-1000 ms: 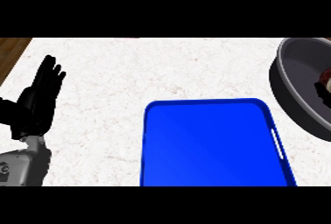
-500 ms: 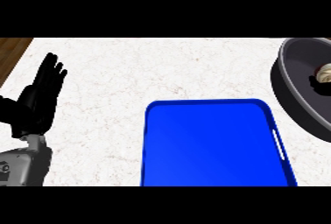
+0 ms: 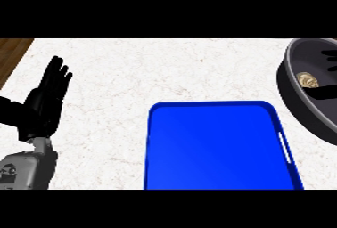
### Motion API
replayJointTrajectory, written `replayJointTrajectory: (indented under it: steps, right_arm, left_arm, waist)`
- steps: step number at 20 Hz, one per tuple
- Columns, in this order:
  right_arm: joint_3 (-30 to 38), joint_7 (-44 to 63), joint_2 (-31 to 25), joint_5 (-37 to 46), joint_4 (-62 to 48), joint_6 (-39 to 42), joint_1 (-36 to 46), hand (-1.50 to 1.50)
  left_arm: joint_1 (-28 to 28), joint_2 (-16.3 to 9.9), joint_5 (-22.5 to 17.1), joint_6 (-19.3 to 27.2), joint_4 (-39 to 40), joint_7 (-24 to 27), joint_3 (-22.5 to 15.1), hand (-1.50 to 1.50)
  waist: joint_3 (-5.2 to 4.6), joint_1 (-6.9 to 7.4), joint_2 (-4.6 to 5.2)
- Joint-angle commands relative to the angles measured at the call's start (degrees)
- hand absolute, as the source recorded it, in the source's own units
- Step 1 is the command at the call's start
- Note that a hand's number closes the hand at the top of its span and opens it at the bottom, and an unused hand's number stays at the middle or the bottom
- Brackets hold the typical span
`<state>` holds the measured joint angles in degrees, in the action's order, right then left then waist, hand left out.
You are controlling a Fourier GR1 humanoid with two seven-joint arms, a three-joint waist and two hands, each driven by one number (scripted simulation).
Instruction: Pick the cupcake from the tray and place it in the pot
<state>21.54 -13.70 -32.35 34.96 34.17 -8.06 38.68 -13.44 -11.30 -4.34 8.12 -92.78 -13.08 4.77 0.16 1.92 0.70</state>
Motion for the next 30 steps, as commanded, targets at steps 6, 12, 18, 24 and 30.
replayJointTrajectory:
  steps: [6, 12, 18, 24, 30]
  right_arm:
    - [12.1, -14.5, -0.2, -15.2, -7.7, 8.3, 3.9, -1.5]
    - [18.1, -15.9, -7.8, -21.4, -13.9, 16.2, 4.5, -1.5]
    - [19.4, -20.6, -14.1, -22.9, -19.4, 23.1, 0.0, -1.5]
    - [20.2, -23.6, -20.0, -23.9, -21.8, 29.8, -3.5, -1.5]
    - [19.4, -24.9, -23.5, -23.6, -21.9, 33.3, -4.9, -1.5]
  left_arm:
    - [-0.4, -1.9, -1.9, -1.7, 0.1, -1.2, 2.3, 0.0]
    - [-0.4, -0.2, -0.4, -0.4, -0.5, -0.6, 1.0, 0.0]
    - [-0.2, 0.3, 0.1, -0.1, -0.6, -0.4, 0.9, 0.0]
    - [0.8, 1.0, 1.8, 0.4, -0.8, 0.8, 0.0, 0.0]
    - [-2.1, -1.4, -0.4, -0.9, -0.9, -2.4, 2.5, 0.0]
  waist:
    - [0.05, -0.52, -0.02]
    - [0.01, -0.79, -0.06]
    - [0.04, -0.6, -0.02]
    - [0.1, -0.43, 0.05]
    - [0.1, -0.49, -0.07]
